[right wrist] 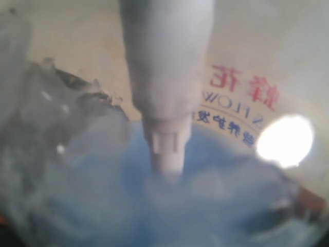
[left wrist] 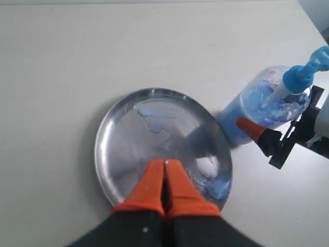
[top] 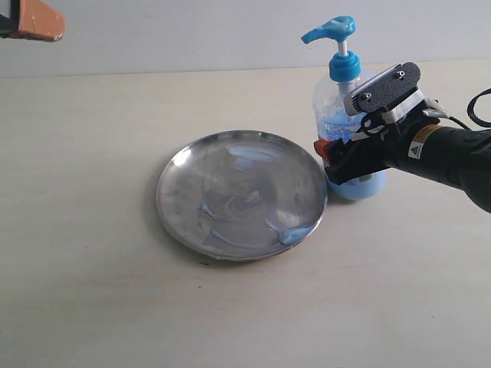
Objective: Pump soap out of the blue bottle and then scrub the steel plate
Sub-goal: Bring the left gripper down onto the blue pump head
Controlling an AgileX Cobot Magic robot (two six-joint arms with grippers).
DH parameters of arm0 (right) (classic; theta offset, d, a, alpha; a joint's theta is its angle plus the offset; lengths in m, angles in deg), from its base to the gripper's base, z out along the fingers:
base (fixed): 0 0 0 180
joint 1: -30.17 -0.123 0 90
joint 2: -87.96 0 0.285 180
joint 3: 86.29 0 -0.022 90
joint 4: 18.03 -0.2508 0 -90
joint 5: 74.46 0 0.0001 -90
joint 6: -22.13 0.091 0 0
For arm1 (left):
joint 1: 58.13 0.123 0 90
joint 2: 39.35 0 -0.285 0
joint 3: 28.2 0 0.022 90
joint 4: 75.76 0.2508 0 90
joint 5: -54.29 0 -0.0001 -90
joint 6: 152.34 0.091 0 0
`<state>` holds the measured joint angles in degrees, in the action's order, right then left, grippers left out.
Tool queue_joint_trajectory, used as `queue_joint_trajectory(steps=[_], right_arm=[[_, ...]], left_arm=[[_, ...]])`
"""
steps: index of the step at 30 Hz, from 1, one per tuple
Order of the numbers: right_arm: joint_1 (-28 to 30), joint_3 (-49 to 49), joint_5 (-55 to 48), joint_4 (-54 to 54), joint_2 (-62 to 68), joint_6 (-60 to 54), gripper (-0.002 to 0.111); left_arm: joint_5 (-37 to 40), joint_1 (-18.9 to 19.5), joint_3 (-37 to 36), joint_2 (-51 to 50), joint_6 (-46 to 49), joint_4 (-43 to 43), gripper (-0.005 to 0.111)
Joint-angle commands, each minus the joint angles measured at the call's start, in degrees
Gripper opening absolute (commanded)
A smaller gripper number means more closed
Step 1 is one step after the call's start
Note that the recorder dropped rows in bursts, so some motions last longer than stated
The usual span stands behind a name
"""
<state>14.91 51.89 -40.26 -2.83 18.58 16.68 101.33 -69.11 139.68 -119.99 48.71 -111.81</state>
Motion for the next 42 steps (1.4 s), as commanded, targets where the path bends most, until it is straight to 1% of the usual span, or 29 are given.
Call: queue_joint_trajectory(steps=[1, 2, 4, 7, 8, 9, 10, 11, 17, 26, 33, 42], right_arm=[[-0.06, 0.98, 6.64, -0.58, -0.8, -0.59, 0.0], [-0.06, 0.98, 6.64, -0.58, -0.8, -0.59, 0.0], [-0.06, 0.98, 6.64, -0.58, -0.8, -0.59, 0.0], [-0.06, 0.98, 6.64, -0.58, -0.8, -0.59, 0.0], [-0.06, 0.98, 6.64, -0.58, -0.8, -0.59, 0.0], [-0.06, 0.98, 6.64, -0.58, -0.8, -0.59, 0.0], [-0.06, 0.98, 6.64, -0.58, -0.8, -0.59, 0.0], [-0.06, 0.98, 6.64, -0.58, -0.8, -0.59, 0.0], [-0.06, 0.98, 6.53, -0.58, -0.8, -0.57, 0.0], [-0.06, 0.98, 6.64, -0.58, -0.8, -0.57, 0.0], [-0.06, 0.98, 6.64, -0.58, -0.8, -0.57, 0.0], [-0.06, 0.98, 6.64, -0.58, -0.8, -0.57, 0.0]], left_arm=[[0.97, -1.01, 3.51, -3.18, 1.28, -2.82, 0.0], [0.97, -1.51, 4.35, -3.95, 1.28, -2.82, 0.0], [0.97, -3.69, 7.02, -6.19, 1.28, -2.82, 0.0], [1.07, -8.14, 11.45, -10.53, 1.28, -2.69, 0.0], [1.07, -8.8, 12.17, -11.18, 1.28, -2.69, 0.0], [1.07, -10.52, 13.97, -12.87, 1.28, -2.69, 0.0], [1.07, -11.12, 14.66, -13.51, 1.28, -2.69, 0.0], [1.07, -12.54, 16.45, -15.1, 1.18, -2.69, 0.0], [1.44, -16.97, 23.25, -20.68, 0.94, -3.15, 0.0], [1.72, -20.43, 29.97, -26.29, 0.81, -3.43, 0.0], [3.07, -21.59, 35.15, -30.68, 0.81, -3.79, 0.0], [3.64, -24.37, 41.81, -35.25, 0.57, -3.83, 0.0]])
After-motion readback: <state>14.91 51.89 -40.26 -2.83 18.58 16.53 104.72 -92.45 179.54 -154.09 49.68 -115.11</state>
